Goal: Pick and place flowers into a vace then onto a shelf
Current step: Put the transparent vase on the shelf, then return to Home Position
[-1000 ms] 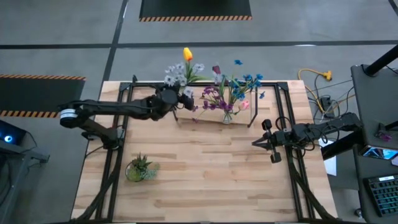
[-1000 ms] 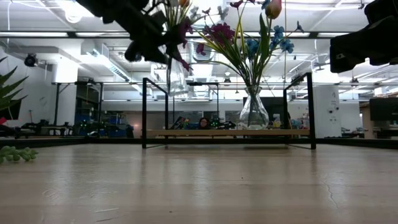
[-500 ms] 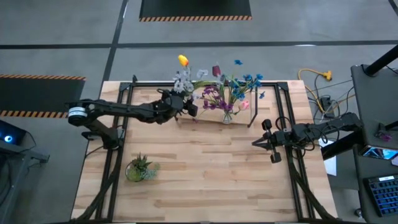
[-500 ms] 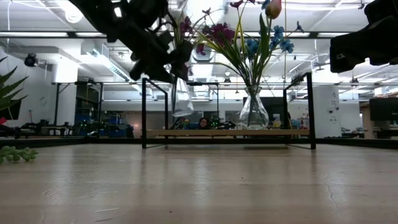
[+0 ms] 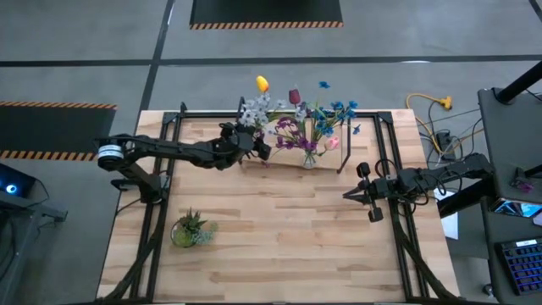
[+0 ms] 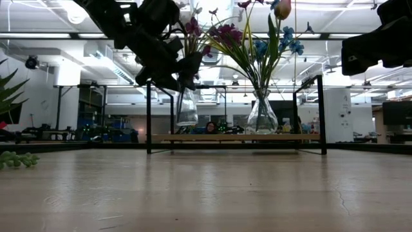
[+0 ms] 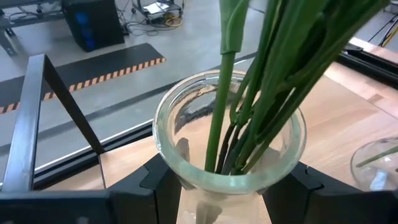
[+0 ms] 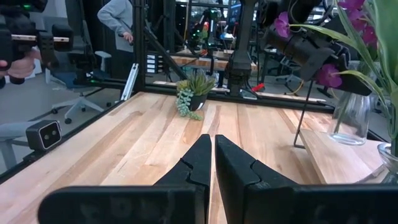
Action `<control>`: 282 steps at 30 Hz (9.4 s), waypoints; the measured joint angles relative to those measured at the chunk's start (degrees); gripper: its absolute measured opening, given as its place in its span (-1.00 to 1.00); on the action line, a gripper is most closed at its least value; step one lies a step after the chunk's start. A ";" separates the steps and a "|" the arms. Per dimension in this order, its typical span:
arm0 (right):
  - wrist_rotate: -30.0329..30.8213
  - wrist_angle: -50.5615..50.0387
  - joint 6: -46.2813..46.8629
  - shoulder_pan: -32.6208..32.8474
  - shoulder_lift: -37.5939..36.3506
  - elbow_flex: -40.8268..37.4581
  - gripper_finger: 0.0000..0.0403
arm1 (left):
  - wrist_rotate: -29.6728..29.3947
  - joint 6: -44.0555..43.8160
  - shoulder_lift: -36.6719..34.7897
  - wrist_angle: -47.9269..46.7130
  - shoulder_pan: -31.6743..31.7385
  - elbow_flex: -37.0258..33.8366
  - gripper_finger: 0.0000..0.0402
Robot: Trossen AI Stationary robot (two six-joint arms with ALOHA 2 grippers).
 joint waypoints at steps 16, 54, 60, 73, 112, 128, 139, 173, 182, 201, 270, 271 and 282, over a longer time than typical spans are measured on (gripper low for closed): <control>0.00 -0.07 0.02 0.02 0.00 0.00 -0.94 | 0.25 -0.73 -0.08 -2.90 0.00 -0.41 -0.19; 0.00 -0.17 -0.03 0.01 0.00 0.02 -0.94 | 2.45 -1.46 3.34 -3.36 -2.30 4.75 -0.19; 0.00 -0.39 -0.04 0.01 -0.01 0.02 -0.94 | 2.10 -1.05 1.18 -7.37 -2.32 5.47 -0.19; 0.00 -0.86 0.07 0.00 0.13 0.04 -0.94 | -3.54 -3.42 0.39 -13.70 -4.16 5.75 -0.19; 0.00 -1.24 0.04 0.01 0.67 0.02 -0.94 | -14.56 -12.02 3.78 -10.44 -6.78 1.66 -0.19; 0.00 -1.22 0.15 0.00 0.70 0.02 -0.94 | -12.83 -9.20 3.26 -10.34 -6.80 1.74 0.14; -0.02 -1.23 0.15 0.02 0.72 0.02 -0.94 | -12.68 -7.86 1.36 -11.73 -6.93 1.77 0.21; -0.02 -1.33 0.17 0.01 0.76 0.00 -0.94 | -12.19 -5.25 -10.87 -19.81 -11.24 1.77 0.21; -0.07 -1.14 1.29 0.00 0.70 0.00 -0.94 | -5.51 -3.10 -21.33 -28.96 -14.16 1.77 0.21; -0.05 -1.12 1.84 0.00 0.70 0.00 -0.94 | 32.19 27.72 -37.58 34.87 -25.61 -35.88 -0.39; 8.17 -12.11 2.70 3.15 -8.17 2.45 -0.94 | 40.20 22.67 -86.94 -5.56 -20.65 -51.21 -1.00; 8.17 -12.11 2.66 3.15 -8.17 2.45 -0.94 | 40.19 22.66 -86.85 -5.69 -20.65 -51.21 -1.00; 8.06 -12.04 4.83 3.15 -8.26 2.47 -0.94 | 40.20 22.71 -84.04 -6.51 -20.63 -51.63 -1.00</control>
